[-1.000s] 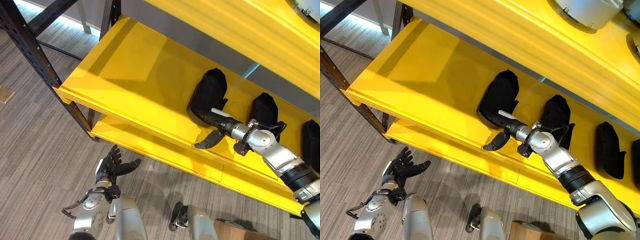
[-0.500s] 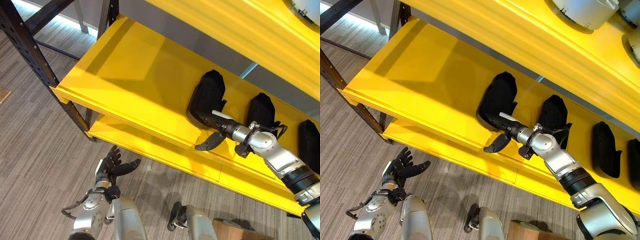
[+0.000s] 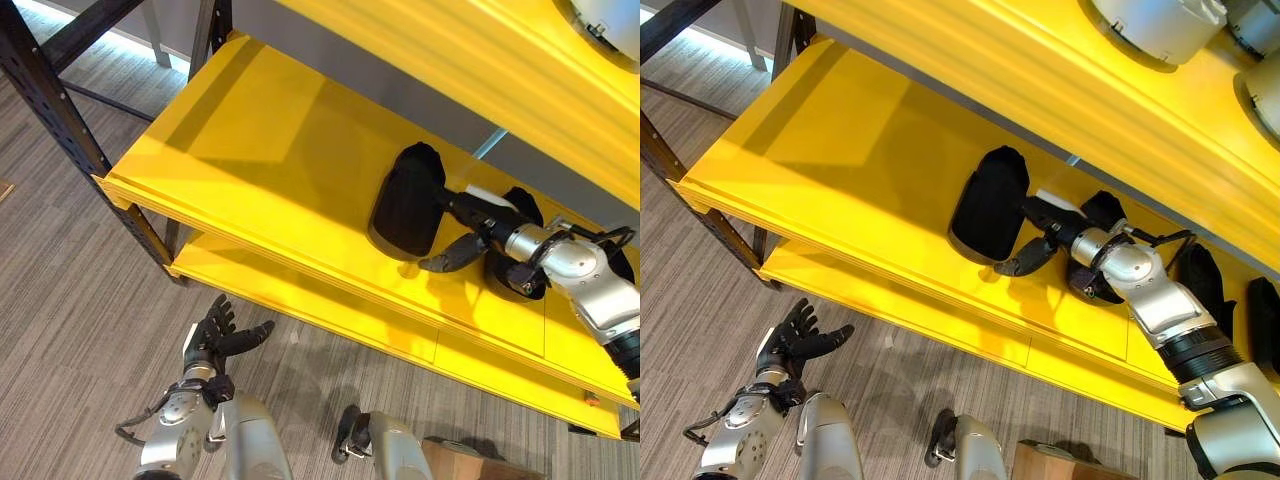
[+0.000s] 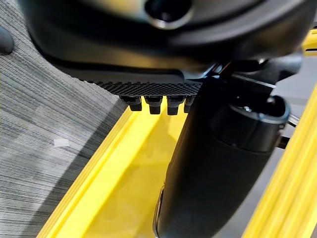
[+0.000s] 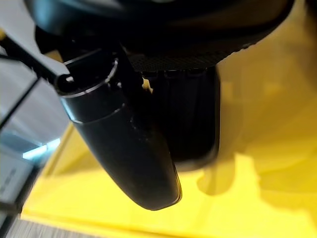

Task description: Move parts from the plastic box to the shelf.

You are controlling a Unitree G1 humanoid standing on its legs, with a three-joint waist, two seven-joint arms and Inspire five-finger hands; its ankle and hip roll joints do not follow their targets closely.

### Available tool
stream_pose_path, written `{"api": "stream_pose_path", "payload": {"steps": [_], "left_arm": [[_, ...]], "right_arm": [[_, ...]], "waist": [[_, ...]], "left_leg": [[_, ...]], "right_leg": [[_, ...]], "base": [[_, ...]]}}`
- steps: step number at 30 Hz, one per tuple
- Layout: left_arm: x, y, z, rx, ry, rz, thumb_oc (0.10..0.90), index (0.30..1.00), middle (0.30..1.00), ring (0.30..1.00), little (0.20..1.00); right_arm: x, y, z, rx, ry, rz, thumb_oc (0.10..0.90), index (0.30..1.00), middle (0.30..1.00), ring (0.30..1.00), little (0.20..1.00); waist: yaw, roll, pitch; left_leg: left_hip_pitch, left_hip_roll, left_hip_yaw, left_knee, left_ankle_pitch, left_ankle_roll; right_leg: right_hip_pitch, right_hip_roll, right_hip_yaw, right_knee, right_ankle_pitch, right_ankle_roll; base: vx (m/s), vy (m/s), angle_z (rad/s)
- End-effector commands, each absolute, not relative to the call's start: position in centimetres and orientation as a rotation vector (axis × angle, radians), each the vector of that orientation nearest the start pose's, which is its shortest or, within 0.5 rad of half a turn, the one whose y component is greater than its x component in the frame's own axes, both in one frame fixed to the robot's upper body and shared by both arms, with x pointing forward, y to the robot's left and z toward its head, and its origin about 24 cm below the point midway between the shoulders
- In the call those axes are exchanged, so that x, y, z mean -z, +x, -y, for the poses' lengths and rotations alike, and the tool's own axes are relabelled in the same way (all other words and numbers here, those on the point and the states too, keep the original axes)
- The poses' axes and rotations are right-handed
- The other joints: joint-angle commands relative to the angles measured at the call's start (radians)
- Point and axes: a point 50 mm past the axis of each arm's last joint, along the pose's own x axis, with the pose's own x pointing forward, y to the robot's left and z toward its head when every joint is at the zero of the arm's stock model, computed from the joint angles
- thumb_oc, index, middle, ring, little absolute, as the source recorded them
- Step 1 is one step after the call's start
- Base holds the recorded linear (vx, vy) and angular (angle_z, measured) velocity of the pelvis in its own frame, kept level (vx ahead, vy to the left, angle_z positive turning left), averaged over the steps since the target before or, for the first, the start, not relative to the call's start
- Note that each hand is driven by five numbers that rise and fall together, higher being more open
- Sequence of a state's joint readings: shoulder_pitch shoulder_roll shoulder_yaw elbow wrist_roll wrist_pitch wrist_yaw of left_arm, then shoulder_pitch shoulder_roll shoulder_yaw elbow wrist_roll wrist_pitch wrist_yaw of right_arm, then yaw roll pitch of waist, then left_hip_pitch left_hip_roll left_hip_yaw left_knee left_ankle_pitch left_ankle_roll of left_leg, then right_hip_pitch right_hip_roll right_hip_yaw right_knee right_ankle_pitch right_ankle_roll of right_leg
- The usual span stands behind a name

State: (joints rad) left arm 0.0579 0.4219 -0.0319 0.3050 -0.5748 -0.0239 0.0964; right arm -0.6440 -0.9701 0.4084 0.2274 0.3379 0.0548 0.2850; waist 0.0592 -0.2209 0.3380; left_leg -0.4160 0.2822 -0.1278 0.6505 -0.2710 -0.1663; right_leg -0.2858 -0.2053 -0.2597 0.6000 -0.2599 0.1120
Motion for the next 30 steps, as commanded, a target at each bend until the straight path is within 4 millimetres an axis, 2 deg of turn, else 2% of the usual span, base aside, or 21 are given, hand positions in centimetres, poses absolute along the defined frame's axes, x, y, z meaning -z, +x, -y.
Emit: {"api": "stream_pose_path", "payload": {"steps": [1, 8, 11, 14, 16, 17, 23, 30], "left_arm": [[-1.0, 23.5, -24.9, -0.120, -0.082, -0.192, 0.900, 1.000, 1.000, 1.000, 1.000], [-0.8, 23.4, -25.0, -0.118, -0.080, -0.200, 0.900, 1.000, 1.000, 1.000, 1.000], [-0.8, 23.4, -25.0, -0.121, -0.080, -0.200, 0.900, 1.000, 1.000, 1.000, 1.000], [-0.5, 23.2, -25.0, -0.125, -0.072, -0.213, 0.900, 1.000, 1.000, 1.000, 1.000], [-0.4, 23.0, -24.9, -0.122, -0.063, -0.220, 0.900, 1.000, 1.000, 1.000, 1.000], [-0.4, 23.0, -24.9, -0.122, -0.062, -0.220, 0.900, 1.000, 1.000, 1.000, 1.000], [-0.3, 22.4, -25.0, -0.083, -0.020, -0.244, 0.900, 1.000, 1.000, 1.000, 1.000], [-0.1, 22.3, -24.9, -0.064, -0.007, -0.259, 0.900, 1.000, 1.000, 1.000, 1.000]], "right_arm": [[-23.2, 33.3, 24.9, -0.289, -0.763, 0.218, 0.900, 1.000, 1.000, 1.000, 1.000], [-24.2, 32.7, 25.4, -0.264, -0.777, 0.255, 0.900, 1.000, 1.000, 1.000, 1.000], [-24.5, 32.3, 26.1, -0.212, -0.729, 0.293, 0.900, 1.000, 1.000, 1.000, 1.000], [-24.0, 32.0, 27.3, -0.100, -0.611, 0.337, 0.900, 1.000, 1.000, 1.000, 1.000], [-23.4, 32.1, 27.3, -0.060, -0.479, 0.377, 0.900, 1.000, 1.000, 1.000, 1.000], [-23.4, 32.1, 27.3, -0.059, -0.478, 0.377, 0.900, 1.000, 1.000, 1.000, 1.000], [-23.8, 32.7, 25.9, -0.040, -0.276, 0.466, 0.900, 1.000, 1.000, 1.000, 1.000], [-25.0, 34.8, 22.1, -0.098, -0.132, 0.514, 0.900, 1.000, 1.000, 1.000, 1.000]], "waist": [[-0.011, -0.009, -0.108], [-0.024, -0.003, -0.117], [-0.034, 0.000, -0.123], [-0.042, 0.010, -0.130], [-0.044, 0.022, -0.132], [-0.043, 0.020, -0.132], [-0.027, 0.046, -0.137], [0.006, 0.075, -0.131]], "left_leg": [[0.014, 0.044, -0.019, -0.015, 0.017, 0.036], [0.026, 0.043, -0.007, -0.012, 0.009, 0.039], [0.032, 0.044, -0.002, -0.011, 0.006, 0.041], [0.039, 0.044, 0.006, -0.012, 0.001, 0.046], [0.048, 0.042, 0.012, -0.015, -0.001, 0.049], [0.050, 0.042, 0.012, -0.016, -0.001, 0.049], [0.077, 0.031, 0.025, -0.015, -0.004, 0.052], [0.114, 0.002, 0.045, -0.025, 0.002, 0.055]], "right_leg": [[0.072, -0.015, 0.045, -0.011, 0.030, 0.012], [0.077, -0.014, 0.058, -0.023, 0.037, 0.016], [0.080, -0.011, 0.064, -0.031, 0.042, 0.019], [0.088, -0.007, 0.070, -0.049, 0.052, 0.022], [0.096, -0.006, 0.073, -0.061, 0.058, 0.026], [0.097, -0.006, 0.073, -0.062, 0.059, 0.026], [0.116, -0.013, 0.093, -0.075, 0.060, 0.024], [0.146, -0.037, 0.098, -0.081, 0.062, 0.026]], "base": [[0.00, 0.000, 0.00], [0.00, 0.014, -0.04], [0.00, 0.018, -0.05], [-0.01, 0.016, -0.06], [-0.01, 0.021, -0.06], [-0.01, 0.016, -0.10], [-0.01, 0.021, -0.05], [0.00, 0.021, -0.06]]}}
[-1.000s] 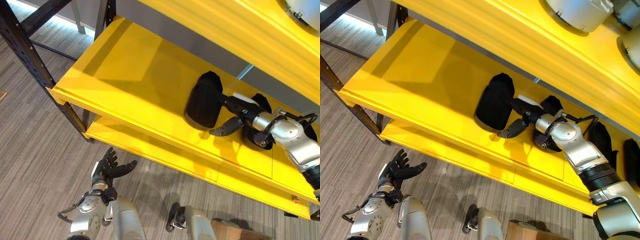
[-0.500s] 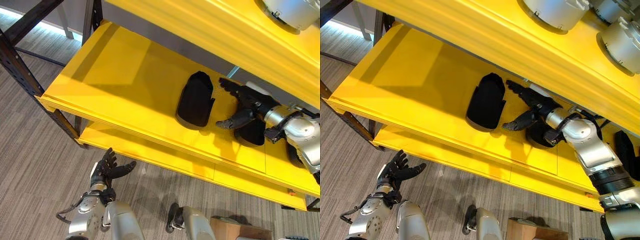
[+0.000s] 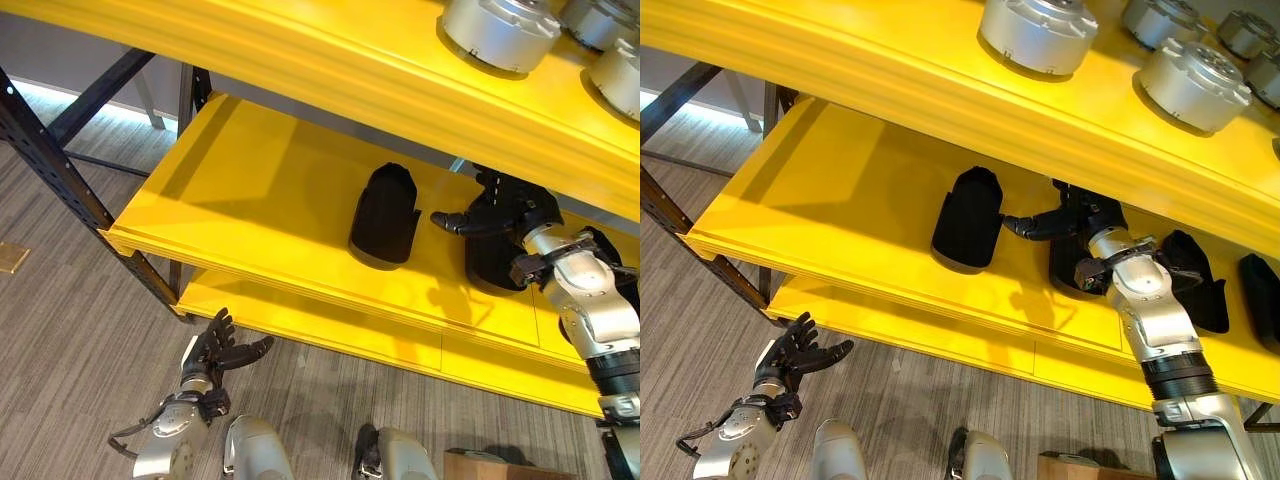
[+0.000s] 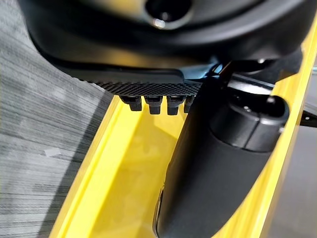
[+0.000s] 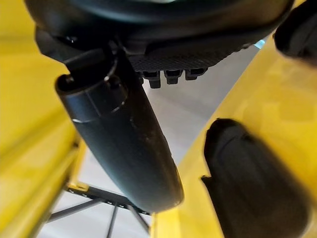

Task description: Move parts from the plastic box to the shelf.

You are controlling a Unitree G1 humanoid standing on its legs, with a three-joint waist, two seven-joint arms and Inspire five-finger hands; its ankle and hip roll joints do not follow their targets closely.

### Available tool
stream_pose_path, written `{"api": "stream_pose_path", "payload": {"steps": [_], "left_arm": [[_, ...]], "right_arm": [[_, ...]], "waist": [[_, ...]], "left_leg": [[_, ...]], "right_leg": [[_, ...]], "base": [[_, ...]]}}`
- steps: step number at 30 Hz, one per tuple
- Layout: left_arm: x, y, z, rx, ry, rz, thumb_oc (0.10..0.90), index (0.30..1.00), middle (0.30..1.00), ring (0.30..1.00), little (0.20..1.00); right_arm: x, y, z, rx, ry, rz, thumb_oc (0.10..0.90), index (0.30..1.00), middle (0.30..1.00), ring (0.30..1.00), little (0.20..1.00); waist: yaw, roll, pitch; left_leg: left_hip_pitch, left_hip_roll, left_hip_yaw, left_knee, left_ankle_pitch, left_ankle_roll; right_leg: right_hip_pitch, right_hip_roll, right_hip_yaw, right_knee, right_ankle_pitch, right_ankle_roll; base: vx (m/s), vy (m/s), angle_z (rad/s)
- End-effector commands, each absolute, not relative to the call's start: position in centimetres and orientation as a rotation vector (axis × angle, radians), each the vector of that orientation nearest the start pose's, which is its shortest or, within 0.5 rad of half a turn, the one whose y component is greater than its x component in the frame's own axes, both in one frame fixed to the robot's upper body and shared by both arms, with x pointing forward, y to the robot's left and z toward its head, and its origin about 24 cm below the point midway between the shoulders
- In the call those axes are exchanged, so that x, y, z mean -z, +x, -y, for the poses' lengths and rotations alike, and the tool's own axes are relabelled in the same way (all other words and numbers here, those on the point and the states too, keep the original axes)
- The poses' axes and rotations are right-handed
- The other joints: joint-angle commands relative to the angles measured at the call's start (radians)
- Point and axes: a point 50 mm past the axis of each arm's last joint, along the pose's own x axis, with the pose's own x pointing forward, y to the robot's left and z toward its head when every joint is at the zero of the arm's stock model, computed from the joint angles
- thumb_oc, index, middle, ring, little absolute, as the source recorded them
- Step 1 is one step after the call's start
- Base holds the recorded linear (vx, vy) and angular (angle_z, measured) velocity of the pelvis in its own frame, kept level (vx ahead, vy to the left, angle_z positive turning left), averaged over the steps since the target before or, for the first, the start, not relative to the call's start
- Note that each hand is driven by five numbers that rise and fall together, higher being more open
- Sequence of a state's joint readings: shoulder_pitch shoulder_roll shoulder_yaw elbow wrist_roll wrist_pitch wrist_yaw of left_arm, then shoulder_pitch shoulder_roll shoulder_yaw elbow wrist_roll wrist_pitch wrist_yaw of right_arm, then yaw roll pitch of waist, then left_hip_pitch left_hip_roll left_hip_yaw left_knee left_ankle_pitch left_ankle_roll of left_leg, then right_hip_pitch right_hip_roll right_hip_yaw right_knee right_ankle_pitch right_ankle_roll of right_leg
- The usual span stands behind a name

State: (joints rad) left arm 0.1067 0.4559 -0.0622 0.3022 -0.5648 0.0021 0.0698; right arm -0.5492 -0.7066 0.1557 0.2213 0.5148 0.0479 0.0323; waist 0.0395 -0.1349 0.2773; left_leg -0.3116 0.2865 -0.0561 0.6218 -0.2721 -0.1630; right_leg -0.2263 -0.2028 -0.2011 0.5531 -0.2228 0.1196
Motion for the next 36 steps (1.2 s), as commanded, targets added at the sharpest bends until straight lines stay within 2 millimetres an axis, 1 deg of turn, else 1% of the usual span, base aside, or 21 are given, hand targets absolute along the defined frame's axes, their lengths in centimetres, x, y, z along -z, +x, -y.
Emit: {"api": "stream_pose_path", "payload": {"steps": [1, 2, 3, 4, 5, 6, 7, 8, 10, 11, 12, 14, 16, 17, 19, 25, 30, 31, 36], "left_arm": [[0.0, 22.3, -24.7, -0.058, -0.005, -0.263, 0.900, 1.000, 1.000, 1.000, 1.000], [-0.1, 22.4, -24.5, -0.048, 0.002, -0.259, 0.900, 1.000, 1.000, 1.000, 1.000], [-0.1, 22.4, -24.5, -0.049, 0.001, -0.258, 0.900, 1.000, 1.000, 1.000, 1.000], [-0.2, 22.6, -24.3, -0.041, 0.008, -0.254, 0.900, 1.000, 1.000, 1.000, 1.000], [-0.2, 22.6, -24.3, -0.041, 0.008, -0.254, 0.900, 1.000, 1.000, 1.000, 1.000], [-0.3, 22.8, -24.1, -0.039, 0.013, -0.249, 0.900, 1.000, 1.000, 1.000, 1.000], [-0.4, 23.0, -23.9, -0.036, 0.010, -0.243, 0.900, 1.000, 1.000, 1.000, 1.000], [-0.4, 23.0, -23.9, -0.037, 0.010, -0.242, 0.900, 1.000, 1.000, 1.000, 1.000], [-0.7, 23.3, -23.7, -0.041, 0.008, -0.221, 0.900, 1.000, 1.000, 1.000, 1.000], [-0.7, 23.3, -23.7, -0.042, 0.007, -0.221, 0.900, 1.000, 1.000, 1.000, 1.000], [-0.8, 23.4, -23.5, -0.046, 0.002, -0.214, 0.900, 1.000, 1.000, 1.000, 1.000], [-0.8, 23.5, -23.4, -0.050, 0.003, -0.213, 0.900, 1.000, 1.000, 1.000, 1.000], [-0.8, 23.5, -23.3, -0.051, 0.004, -0.211, 0.900, 1.000, 1.000, 1.000, 1.000], [-0.8, 23.5, -23.3, -0.056, 0.001, -0.208, 0.900, 1.000, 1.000, 1.000, 1.000], [-1.0, 23.7, -23.2, -0.061, 0.000, -0.197, 0.900, 1.000, 1.000, 1.000, 1.000], [-1.1, 23.9, -22.9, -0.058, -0.003, -0.190, 0.900, 1.000, 1.000, 1.000, 1.000], [-1.0, 23.9, -22.5, -0.057, -0.002, -0.189, 0.900, 1.000, 1.000, 1.000, 1.000], [-0.9, 23.9, -22.4, -0.057, -0.003, -0.191, 0.900, 1.000, 1.000, 1.000, 1.000], [-0.7, 23.8, -22.3, -0.059, 0.000, -0.199, 0.900, 1.000, 1.000, 1.000, 1.000]], "right_arm": [[-25.3, 34.9, 21.6, -0.104, -0.131, 0.521, 0.900, 1.000, 1.000, 1.000, 1.000], [-25.6, 35.3, 20.8, -0.116, -0.114, 0.528, 0.900, 1.000, 1.000, 1.000, 1.000], [-25.6, 35.3, 20.7, -0.117, -0.114, 0.529, 0.900, 1.000, 1.000, 1.000, 1.000], [-26.3, 35.6, 19.6, -0.151, -0.115, 0.542, 0.900, 1.000, 1.000, 1.000, 1.000], [-26.4, 35.7, 19.6, -0.152, -0.115, 0.542, 0.900, 1.000, 1.000, 1.000, 1.000], [-27.2, 35.9, 18.2, -0.176, -0.108, 0.568, 0.900, 1.000, 1.000, 1.000, 1.000], [-27.5, 36.1, 17.5, -0.198, -0.089, 0.574, 0.900, 1.000, 1.000, 1.000, 1.000], [-27.5, 36.1, 17.5, -0.199, -0.089, 0.574, 0.900, 1.000, 1.000, 1.000, 1.000], [-28.4, 36.5, 15.7, -0.223, -0.061, 0.597, 0.900, 1.000, 1.000, 1.000, 1.000], [-28.4, 36.5, 15.7, -0.224, -0.061, 0.598, 0.900, 1.000, 1.000, 1.000, 1.000], [-28.6, 36.9, 14.8, -0.227, -0.018, 0.601, 0.900, 1.000, 1.000, 1.000, 1.000], [-28.9, 37.0, 13.7, -0.242, -0.007, 0.614, 0.900, 1.000, 1.000, 1.000, 1.000], [-28.9, 37.0, 13.3, -0.246, 0.003, 0.615, 0.900, 1.000, 1.000, 1.000, 1.000], [-28.8, 37.0, 12.6, -0.257, 0.023, 0.618, 0.900, 1.000, 1.000, 1.000, 1.000], [-29.0, 37.1, 12.1, -0.249, 0.034, 0.624, 0.900, 1.000, 1.000, 1.000, 1.000], [-28.5, 37.1, 12.1, -0.215, 0.047, 0.621, 0.900, 1.000, 1.000, 1.000, 1.000], [-27.1, 37.3, 13.1, -0.139, 0.087, 0.601, 0.900, 1.000, 1.000, 1.000, 1.000], [-26.3, 37.2, 13.3, -0.118, 0.105, 0.591, 0.900, 1.000, 1.000, 1.000, 1.000], [-25.8, 37.0, 13.5, -0.099, 0.097, 0.593, 0.900, 1.000, 1.000, 1.000, 1.000]], "waist": [[0.029, -0.007, -0.069], [0.034, -0.003, -0.067], [0.033, -0.003, -0.066], [0.038, 0.002, -0.064], [0.037, 0.003, -0.063], [0.044, 0.008, -0.059], [0.047, 0.010, -0.056], [0.046, 0.010, -0.056], [0.056, 0.019, -0.049], [0.055, 0.019, -0.049], [0.060, 0.025, -0.042], [0.064, 0.032, -0.038], [0.066, 0.034, -0.036], [0.069, 0.041, -0.032], [0.074, 0.050, -0.026], [0.077, 0.060, -0.023], [0.075, 0.073, -0.018], [0.071, 0.078, -0.016], [0.065, 0.082, -0.016]], "left_leg": [[0.013, -0.007, -0.025, 0.001, 0.005, 0.051], [0.014, -0.010, -0.025, -0.001, 0.008, 0.052], [0.015, -0.011, -0.025, -0.002, 0.008, 0.052], [0.014, -0.017, -0.026, -0.003, 0.013, 0.052], [0.014, -0.017, -0.027, -0.004, 0.013, 0.052], [0.009, -0.025, -0.030, -0.003, 0.017, 0.053], [0.005, -0.029, -0.032, -0.002, 0.019, 0.054], [0.004, -0.030, -0.032, -0.001, 0.019, 0.054], [-0.008, -0.036, -0.037, 0.005, 0.023, 0.053], [-0.009, -0.037, -0.038, 0.005, 0.022, 0.053], [-0.022, -0.040, -0.043, 0.013, 0.023, 0.055], [-0.036, -0.047, -0.049, 0.025, 0.023, 0.057], [-0.043, -0.050, -0.051, 0.031, 0.023, 0.059], [-0.054, -0.053, -0.055, 0.040, 0.021, 0.062], [-0.073, -0.060, -0.061, 0.052, 0.020, 0.066], [-0.093, -0.072, -0.068, 0.065, 0.018, 0.073], [-0.107, -0.078, -0.069, 0.071, 0.017, 0.079], [-0.111, -0.077, -0.067, 0.075, 0.017, 0.080], [-0.114, -0.078, -0.066, 0.076, 0.016, 0.081]], "right_leg": [[0.089, -0.042, 0.039, -0.037, 0.026, 0.019], [0.091, -0.045, 0.039, -0.036, 0.027, 0.019], [0.092, -0.046, 0.039, -0.036, 0.027, 0.019], [0.092, -0.052, 0.037, -0.032, 0.025, 0.017], [0.093, -0.052, 0.037, -0.032, 0.025, 0.017], [0.088, -0.061, 0.035, -0.023, 0.025, 0.016], [0.085, -0.064, 0.034, -0.018, 0.024, 0.015], [0.085, -0.065, 0.033, -0.017, 0.024, 0.015], [0.074, -0.071, 0.030, -0.002, 0.020, 0.013], [0.074, -0.071, 0.029, -0.001, 0.020, 0.013], [0.063, -0.074, 0.026, 0.014, 0.016, 0.012], [0.051, -0.078, 0.025, 0.029, 0.010, 0.010], [0.048, -0.079, 0.023, 0.035, 0.009, 0.010], [0.038, -0.084, 0.021, 0.045, 0.004, 0.010], [0.025, -0.091, 0.016, 0.060, -0.001, 0.008], [0.010, -0.100, 0.012, 0.074, -0.005, 0.008], [-0.008, -0.107, 0.016, 0.086, -0.008, 0.008], [-0.015, -0.110, 0.017, 0.091, -0.009, 0.006], [-0.021, -0.112, 0.022, 0.093, -0.009, 0.006]], "base": [[0.00, 0.000, 0.00], [0.00, 0.000, 0.00], [-0.03, 0.022, 0.04], [-0.02, 0.017, 0.06], [-0.04, 0.028, 0.06], [-0.04, 0.011, 0.11], [-0.04, 0.011, 0.11], [-0.03, 0.000, 0.11], [-0.03, -0.003, 0.10], [-0.04, -0.009, 0.10], [-0.04, -0.007, 0.08], [-0.03, 0.000, 0.13], [-0.01, 0.002, 0.16], [-0.02, 0.006, 0.15], [-0.02, 0.009, 0.09], [0.00, 0.010, 0.06], [0.00, 0.012, 0.03], [0.00, 0.000, 0.00], [0.00, 0.000, 0.00]]}}
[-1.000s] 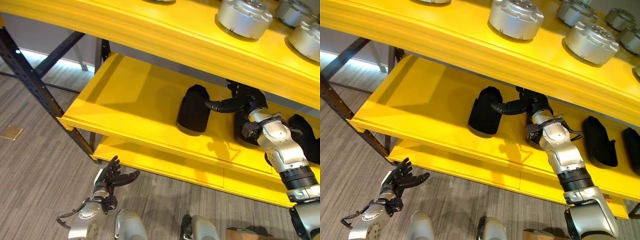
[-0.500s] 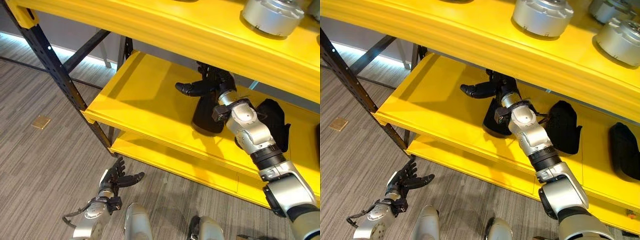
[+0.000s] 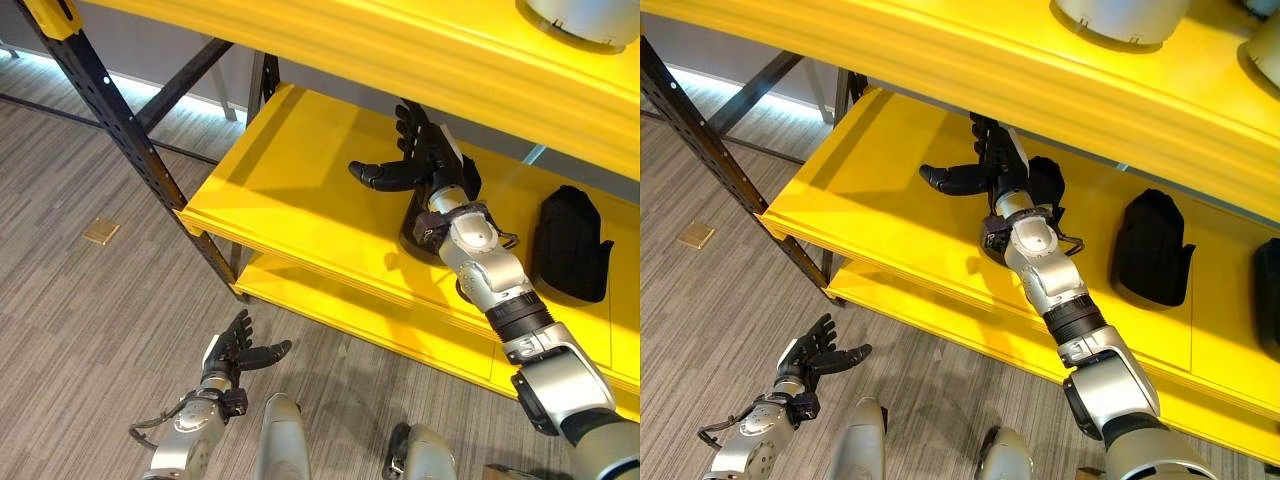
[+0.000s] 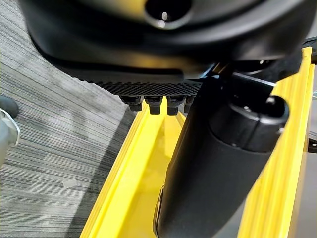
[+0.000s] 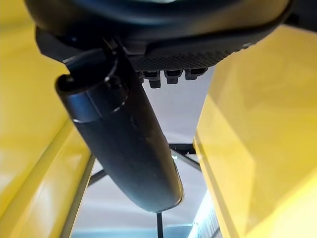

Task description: Move parts from the plastic box to the shelf.

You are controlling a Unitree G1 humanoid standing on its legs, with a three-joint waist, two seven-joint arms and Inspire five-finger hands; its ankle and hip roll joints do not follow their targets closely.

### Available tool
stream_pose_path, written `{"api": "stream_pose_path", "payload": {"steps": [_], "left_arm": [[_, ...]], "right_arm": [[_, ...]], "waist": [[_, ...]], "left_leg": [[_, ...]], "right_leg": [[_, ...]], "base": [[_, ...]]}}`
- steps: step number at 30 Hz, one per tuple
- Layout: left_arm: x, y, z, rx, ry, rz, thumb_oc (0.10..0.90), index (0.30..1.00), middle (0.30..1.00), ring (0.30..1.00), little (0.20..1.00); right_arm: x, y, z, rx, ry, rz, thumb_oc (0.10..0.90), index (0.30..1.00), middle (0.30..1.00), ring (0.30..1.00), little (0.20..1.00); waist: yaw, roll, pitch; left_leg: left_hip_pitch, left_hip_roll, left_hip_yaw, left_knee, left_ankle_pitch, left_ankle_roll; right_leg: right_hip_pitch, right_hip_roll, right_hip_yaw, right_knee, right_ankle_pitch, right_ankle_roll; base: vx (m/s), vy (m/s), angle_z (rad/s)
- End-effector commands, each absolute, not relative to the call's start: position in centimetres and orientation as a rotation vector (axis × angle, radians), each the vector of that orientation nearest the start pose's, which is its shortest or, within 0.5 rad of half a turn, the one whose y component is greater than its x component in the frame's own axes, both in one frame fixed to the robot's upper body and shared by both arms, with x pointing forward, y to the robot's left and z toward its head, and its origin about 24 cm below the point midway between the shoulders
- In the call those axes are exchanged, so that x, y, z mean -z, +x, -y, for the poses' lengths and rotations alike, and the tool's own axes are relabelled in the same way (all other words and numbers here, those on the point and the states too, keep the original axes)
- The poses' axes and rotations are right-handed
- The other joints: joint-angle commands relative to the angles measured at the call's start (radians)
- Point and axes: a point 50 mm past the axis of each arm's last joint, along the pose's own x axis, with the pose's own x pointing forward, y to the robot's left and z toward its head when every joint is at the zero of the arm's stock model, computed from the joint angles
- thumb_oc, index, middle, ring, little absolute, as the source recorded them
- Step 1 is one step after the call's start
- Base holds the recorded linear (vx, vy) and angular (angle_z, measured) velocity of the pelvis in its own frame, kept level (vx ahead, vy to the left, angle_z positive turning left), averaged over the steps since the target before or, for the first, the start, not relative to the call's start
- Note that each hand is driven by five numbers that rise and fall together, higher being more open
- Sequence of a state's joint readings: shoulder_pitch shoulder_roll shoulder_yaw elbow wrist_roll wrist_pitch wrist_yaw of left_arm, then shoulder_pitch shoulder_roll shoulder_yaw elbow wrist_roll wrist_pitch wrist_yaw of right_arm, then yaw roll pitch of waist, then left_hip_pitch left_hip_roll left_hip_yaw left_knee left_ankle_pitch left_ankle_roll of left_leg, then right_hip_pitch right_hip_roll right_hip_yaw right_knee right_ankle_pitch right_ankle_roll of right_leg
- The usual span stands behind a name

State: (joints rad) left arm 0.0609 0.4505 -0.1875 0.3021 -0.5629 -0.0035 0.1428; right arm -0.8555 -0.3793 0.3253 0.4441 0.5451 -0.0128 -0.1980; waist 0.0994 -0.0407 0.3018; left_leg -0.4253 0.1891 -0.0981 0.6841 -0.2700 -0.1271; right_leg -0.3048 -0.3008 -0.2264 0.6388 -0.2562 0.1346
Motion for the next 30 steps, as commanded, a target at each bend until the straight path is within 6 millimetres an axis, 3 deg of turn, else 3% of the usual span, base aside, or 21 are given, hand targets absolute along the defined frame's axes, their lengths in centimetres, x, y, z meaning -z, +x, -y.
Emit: {"api": "stream_pose_path", "payload": {"steps": [1, 14, 30], "left_arm": [[-0.6, 23.7, -22.3, -0.064, -0.001, -0.201, 0.900, 1.000, 1.000, 1.000, 1.000], [-0.3, 23.3, -22.0, -0.087, 0.000, -0.203, 0.900, 1.000, 1.000, 1.000, 1.000], [0.2, 22.5, -22.0, -0.099, 0.018, -0.218, 0.900, 1.000, 1.000, 1.000, 1.000]], "right_arm": [[-25.5, 36.9, 13.5, -0.093, 0.098, 0.588, 0.900, 1.000, 1.000, 1.000, 1.000], [-21.6, 34.8, 14.3, -0.002, 0.144, 0.581, 0.900, 1.000, 1.000, 1.000, 1.000], [-19.7, 32.4, 16.2, 0.121, 0.086, 0.618, 0.900, 1.000, 1.000, 1.000, 1.000]], "waist": [[0.002, -0.011, -0.040], [-0.045, 0.006, -0.052], [-0.077, 0.020, -0.057]], "left_leg": [[-0.001, 0.021, -0.022, 0.011, 0.015, 0.045], [-0.022, 0.030, -0.013, 0.005, 0.018, 0.045], [-0.036, 0.039, -0.005, 0.013, 0.018, 0.045]], "right_leg": [[0.056, -0.014, 0.048, 0.007, 0.025, -0.009], [0.023, -0.004, 0.067, -0.001, 0.035, -0.006], [-0.006, 0.001, 0.084, 0.003, 0.038, -0.003]], "base": [[0.00, 0.000, 0.00], [0.00, 0.010, -0.03], [0.00, 0.000, -0.03]]}}
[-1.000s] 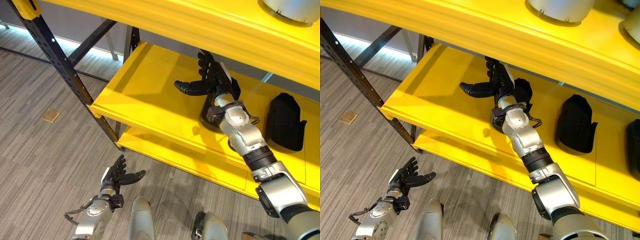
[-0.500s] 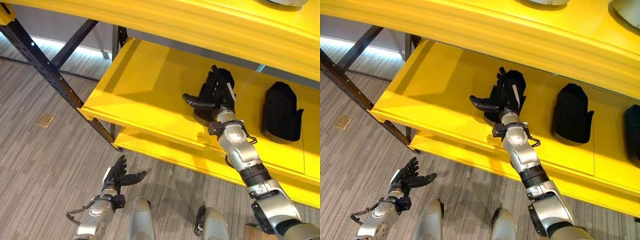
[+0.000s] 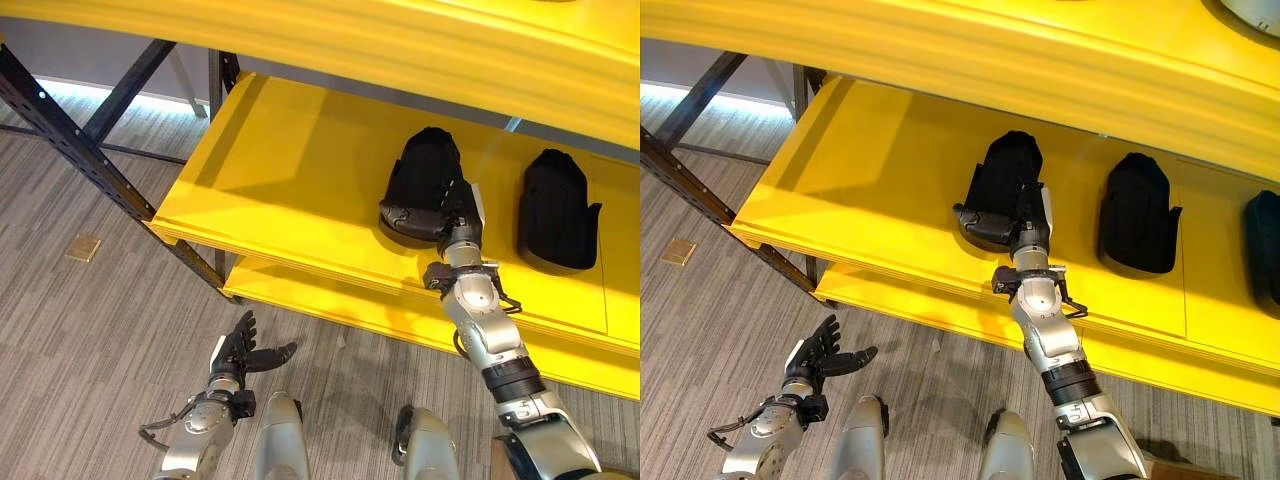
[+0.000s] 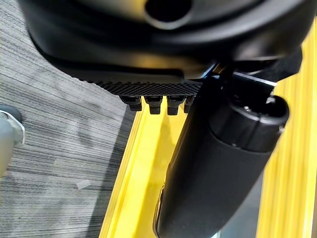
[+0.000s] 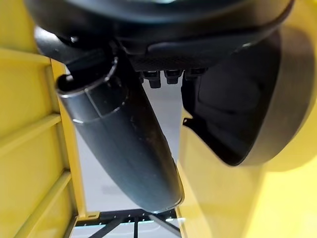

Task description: Move parts from the plastic box to the shelf.

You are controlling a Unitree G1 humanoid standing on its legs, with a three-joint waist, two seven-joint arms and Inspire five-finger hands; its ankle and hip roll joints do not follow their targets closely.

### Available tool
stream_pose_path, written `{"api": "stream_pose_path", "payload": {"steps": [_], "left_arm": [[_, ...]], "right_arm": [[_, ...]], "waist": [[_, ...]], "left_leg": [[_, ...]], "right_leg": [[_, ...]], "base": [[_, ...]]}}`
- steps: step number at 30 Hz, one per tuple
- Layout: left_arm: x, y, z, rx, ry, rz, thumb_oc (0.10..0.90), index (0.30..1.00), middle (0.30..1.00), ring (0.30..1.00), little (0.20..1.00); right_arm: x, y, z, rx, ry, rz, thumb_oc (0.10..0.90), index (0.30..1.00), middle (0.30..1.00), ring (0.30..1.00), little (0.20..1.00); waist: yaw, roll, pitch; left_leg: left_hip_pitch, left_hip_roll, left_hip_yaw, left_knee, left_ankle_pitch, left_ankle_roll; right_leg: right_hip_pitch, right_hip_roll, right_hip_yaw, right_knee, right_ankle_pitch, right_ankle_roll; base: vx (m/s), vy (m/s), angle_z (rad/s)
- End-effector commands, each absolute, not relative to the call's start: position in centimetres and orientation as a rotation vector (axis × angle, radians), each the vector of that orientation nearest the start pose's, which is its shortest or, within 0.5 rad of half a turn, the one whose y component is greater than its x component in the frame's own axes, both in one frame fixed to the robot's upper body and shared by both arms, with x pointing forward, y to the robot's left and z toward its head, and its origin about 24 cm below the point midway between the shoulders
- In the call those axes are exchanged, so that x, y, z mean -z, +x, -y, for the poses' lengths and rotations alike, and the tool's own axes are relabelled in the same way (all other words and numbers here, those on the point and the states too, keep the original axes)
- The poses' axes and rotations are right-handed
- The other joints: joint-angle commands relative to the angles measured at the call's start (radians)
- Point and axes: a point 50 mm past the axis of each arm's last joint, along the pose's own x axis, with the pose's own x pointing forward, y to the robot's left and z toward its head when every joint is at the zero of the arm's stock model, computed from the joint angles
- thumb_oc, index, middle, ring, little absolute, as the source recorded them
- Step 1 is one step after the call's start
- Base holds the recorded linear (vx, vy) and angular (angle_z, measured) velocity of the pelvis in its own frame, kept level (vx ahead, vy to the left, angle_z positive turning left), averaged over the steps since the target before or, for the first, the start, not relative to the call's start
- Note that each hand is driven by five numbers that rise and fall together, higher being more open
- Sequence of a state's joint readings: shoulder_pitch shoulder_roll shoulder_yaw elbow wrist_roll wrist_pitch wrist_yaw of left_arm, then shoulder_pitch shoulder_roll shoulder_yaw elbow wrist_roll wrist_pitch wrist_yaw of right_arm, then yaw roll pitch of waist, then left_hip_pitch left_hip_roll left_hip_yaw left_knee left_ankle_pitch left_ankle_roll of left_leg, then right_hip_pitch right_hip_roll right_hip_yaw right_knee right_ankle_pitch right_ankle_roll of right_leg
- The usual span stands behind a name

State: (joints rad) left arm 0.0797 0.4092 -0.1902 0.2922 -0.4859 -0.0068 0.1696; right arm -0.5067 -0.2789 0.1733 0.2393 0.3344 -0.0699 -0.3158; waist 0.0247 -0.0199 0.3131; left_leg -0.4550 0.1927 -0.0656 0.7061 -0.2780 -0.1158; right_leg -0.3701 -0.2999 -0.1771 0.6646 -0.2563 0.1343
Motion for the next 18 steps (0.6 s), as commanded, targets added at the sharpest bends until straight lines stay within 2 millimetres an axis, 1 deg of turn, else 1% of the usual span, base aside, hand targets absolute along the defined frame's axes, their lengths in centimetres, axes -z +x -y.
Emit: {"api": "stream_pose_path", "payload": {"steps": [1, 5, 12, 18], "left_arm": [[0.2, 22.5, -22.0, -0.098, 0.017, -0.218, 0.900, 1.000, 1.000, 1.000, 1.000], [0.3, 22.4, -22.0, -0.094, 0.027, -0.223, 0.900, 1.000, 1.000, 1.000, 1.000], [0.2, 22.6, -21.9, -0.083, 0.043, -0.218, 0.900, 1.000, 1.000, 1.000, 1.000], [-0.5, 23.1, -21.3, -0.048, 0.053, -0.182, 0.900, 1.000, 1.000, 1.000, 1.000]], "right_arm": [[-19.8, 32.3, 16.4, 0.129, 0.084, 0.623, 0.900, 1.000, 1.000, 1.000, 1.000], [-19.8, 31.7, 17.1, 0.164, 0.072, 0.645, 0.900, 1.000, 1.000, 1.000, 1.000], [-19.8, 31.0, 17.3, 0.174, 0.055, 0.667, 0.900, 1.000, 1.000, 1.000, 1.000], [-20.2, 30.1, 17.8, 0.187, 0.003, 0.710, 0.900, 1.000, 1.000, 1.000, 1.000]], "waist": [[-0.004, 0.000, -0.069], [-0.013, 0.004, -0.075], [-0.028, 0.007, -0.081], [-0.052, 0.013, -0.086]], "left_leg": [[-0.007, 0.035, -0.037, -0.009, 0.025, 0.034], [-0.010, 0.037, -0.034, -0.011, 0.025, 0.033], [-0.014, 0.044, -0.029, -0.013, 0.025, 0.032], [-0.017, 0.057, -0.015, -0.010, 0.024, 0.030]], "right_leg": [[0.058, 0.000, 0.034, -0.022, 0.038, -0.003], [0.048, 0.002, 0.040, -0.021, 0.037, -0.003], [0.035, 0.009, 0.048, -0.025, 0.042, -0.004], [0.011, 0.022, 0.066, -0.028, 0.047, -0.004]], "base": [[0.01, 0.004, -0.04], [0.00, 0.001, 0.02], [0.00, -0.005, -0.07], [0.00, -0.004, -0.08]]}}
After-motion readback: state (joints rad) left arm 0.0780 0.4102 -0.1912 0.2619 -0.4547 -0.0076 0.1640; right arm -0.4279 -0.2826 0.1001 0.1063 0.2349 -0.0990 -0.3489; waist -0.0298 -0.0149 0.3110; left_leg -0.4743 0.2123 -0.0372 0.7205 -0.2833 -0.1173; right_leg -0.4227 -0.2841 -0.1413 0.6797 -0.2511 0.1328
